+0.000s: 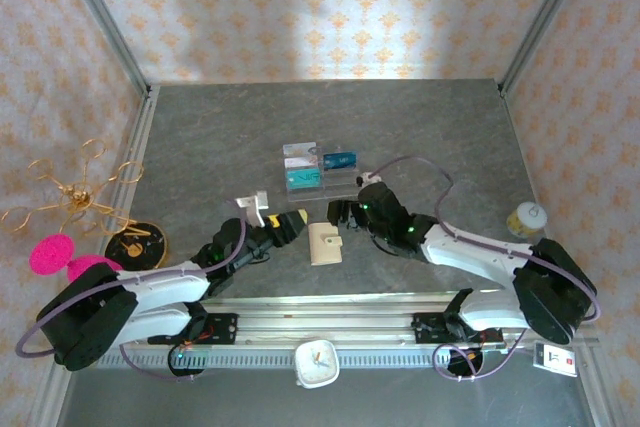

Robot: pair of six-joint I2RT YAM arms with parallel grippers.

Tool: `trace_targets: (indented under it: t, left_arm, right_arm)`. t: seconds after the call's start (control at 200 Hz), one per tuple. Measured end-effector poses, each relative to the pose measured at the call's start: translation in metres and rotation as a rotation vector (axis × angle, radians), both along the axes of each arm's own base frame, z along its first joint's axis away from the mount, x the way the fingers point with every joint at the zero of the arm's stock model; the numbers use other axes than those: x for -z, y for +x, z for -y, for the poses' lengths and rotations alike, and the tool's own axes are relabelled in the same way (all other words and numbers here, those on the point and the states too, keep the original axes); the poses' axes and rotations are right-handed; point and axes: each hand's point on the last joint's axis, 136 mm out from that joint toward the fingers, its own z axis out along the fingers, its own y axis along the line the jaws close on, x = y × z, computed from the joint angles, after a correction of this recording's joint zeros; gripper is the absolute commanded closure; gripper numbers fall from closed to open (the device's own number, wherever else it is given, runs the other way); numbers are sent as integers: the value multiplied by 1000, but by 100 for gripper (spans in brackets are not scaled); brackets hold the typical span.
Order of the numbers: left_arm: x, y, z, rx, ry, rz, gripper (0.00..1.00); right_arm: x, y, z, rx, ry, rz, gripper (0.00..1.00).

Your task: Take the credit cards out of the card holder

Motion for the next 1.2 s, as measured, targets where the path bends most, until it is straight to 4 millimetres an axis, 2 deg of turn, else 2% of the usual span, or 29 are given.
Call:
trace_targets:
  t: [0.095, 0.185, 0.285, 0.36, 0.506, 0.656, 0.751, 0.846, 0.921, 1.201]
  left_arm:
    - [17, -13, 13, 59, 38, -46, 31]
    - [33, -24, 21, 109, 69, -87, 33]
    - [46, -28, 23, 129, 95, -125, 33]
    - [52, -29, 25, 142, 120, -149, 33]
    - [57, -27, 33, 172, 150, -165, 33]
    - [77, -31, 35, 199, 187, -217, 38]
    - [76, -28, 40, 210, 192, -213, 38]
    - [77, -26, 42, 213, 194, -213, 38]
    - [77, -25, 44, 218, 192, -213, 43]
    - [79, -26, 45, 221, 176, -218, 55]
  right_arm:
    - [18, -8, 2, -1, -14, -51, 37]
    - [31, -15, 8, 4, -29, -86, 51]
    - [37, -20, 10, 0, -35, -112, 62]
    - [40, -22, 10, 4, -34, -128, 66]
    - [54, -29, 12, -7, -44, -170, 69]
    - [74, -41, 16, -21, -64, -231, 71]
    - [82, -45, 15, -33, -64, -254, 75]
    - [85, -47, 10, -47, -49, -269, 79]
    - [85, -48, 5, -62, -35, -272, 82]
    - [88, -50, -7, -88, 5, -273, 83]
